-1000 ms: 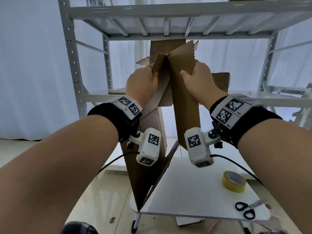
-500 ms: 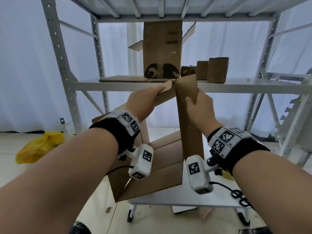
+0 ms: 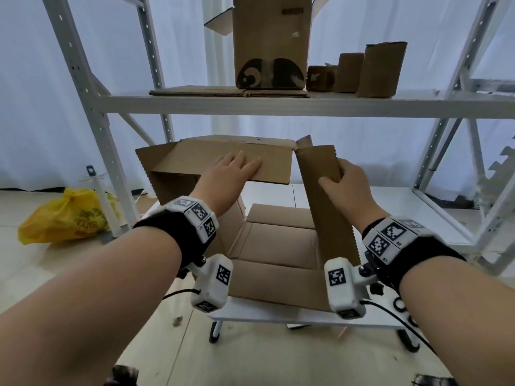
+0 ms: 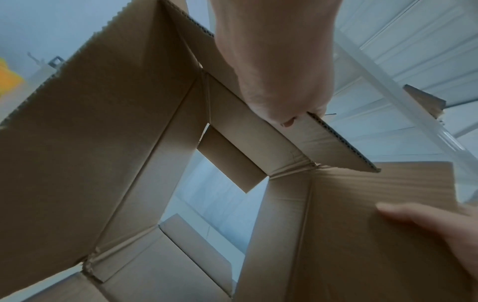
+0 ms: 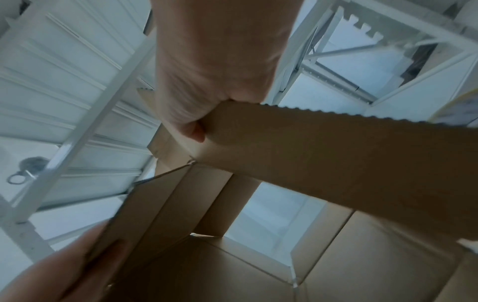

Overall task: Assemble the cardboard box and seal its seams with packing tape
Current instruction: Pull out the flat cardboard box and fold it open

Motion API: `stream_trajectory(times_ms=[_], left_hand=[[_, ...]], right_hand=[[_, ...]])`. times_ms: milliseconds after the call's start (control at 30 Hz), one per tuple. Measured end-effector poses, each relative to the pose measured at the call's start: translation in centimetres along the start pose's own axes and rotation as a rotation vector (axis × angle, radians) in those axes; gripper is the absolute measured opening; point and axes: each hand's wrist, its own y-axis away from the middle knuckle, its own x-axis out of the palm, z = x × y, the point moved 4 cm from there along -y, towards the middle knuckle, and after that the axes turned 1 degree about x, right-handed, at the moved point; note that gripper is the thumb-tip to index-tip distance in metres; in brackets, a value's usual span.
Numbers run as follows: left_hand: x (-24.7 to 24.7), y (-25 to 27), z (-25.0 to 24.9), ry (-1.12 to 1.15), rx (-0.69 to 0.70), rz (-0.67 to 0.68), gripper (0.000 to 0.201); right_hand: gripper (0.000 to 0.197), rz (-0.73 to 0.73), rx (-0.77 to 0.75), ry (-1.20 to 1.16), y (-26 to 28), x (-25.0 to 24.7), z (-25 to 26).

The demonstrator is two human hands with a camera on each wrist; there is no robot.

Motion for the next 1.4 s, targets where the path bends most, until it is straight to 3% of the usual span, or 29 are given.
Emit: stream_trajectory(times_ms=[133,267,333,500,667,833,1000,1133,1200,1300,1400], left_hand=[[-0.3,-1.3,-1.3,0.011,0.038,-0.083,0.062],[-1.0,-2.7,-2.6,0.082,0.073,-0.157,0.058],[-0.7,-3.3,-3.4,0.089,0.104,-0.164,0.055],[3.6,-3.1,-4.8,0.093,0.091,0.01,0.061],[6.0,-2.7,-5.8,0.278,0.007,0.242,0.072],[2.9,-5.9,-4.0,0.167,-0.046,0.053,0.067],[2.8,-8.7,-2.7,0.088,-0.029,0.202,0.065],[3.6,-8.8,-2.8,0.207,-0.065,0.028,0.044],[3.9,-8.5,-3.0,0.228,-0.074,-0.06,0.038],[4.5,-8.5,-2.9,0.244,-0.093,-0.107,0.033],[4.5,-8.6,-3.5,0.215,-0.08,-0.124,0.031]], right_hand=[[0.031,-0.117,-0.033,-0.045,-1.1,-0.4,1.7],[0.018,-0.146,0.025,-0.013,-2.8,-0.8,1.6],[0.02,-0.195,0.058,-0.045,-2.9,-1.2,0.4],[0.019,-0.271,0.109,-0.162,-1.0,-1.9,-2.6],[0.016,-0.245,0.122,-0.243,-0.5,-2.6,-3.2],[0.013,-0.225,0.155,-0.171,-0.4,-3.5,-4.5],[0.009,-0.205,0.189,-0.137,-0.4,-4.3,-5.3],[0.011,-0.198,0.197,-0.098,-0.2,-4.5,-4.9],[0.013,-0.139,0.185,-0.022,-0.5,-4.8,-3.9],[0.024,0.061,0.113,0.33,-1.6,-4.0,-1.3],[0.029,0.156,0.019,0.615,-2.0,-2.1,0.9]])
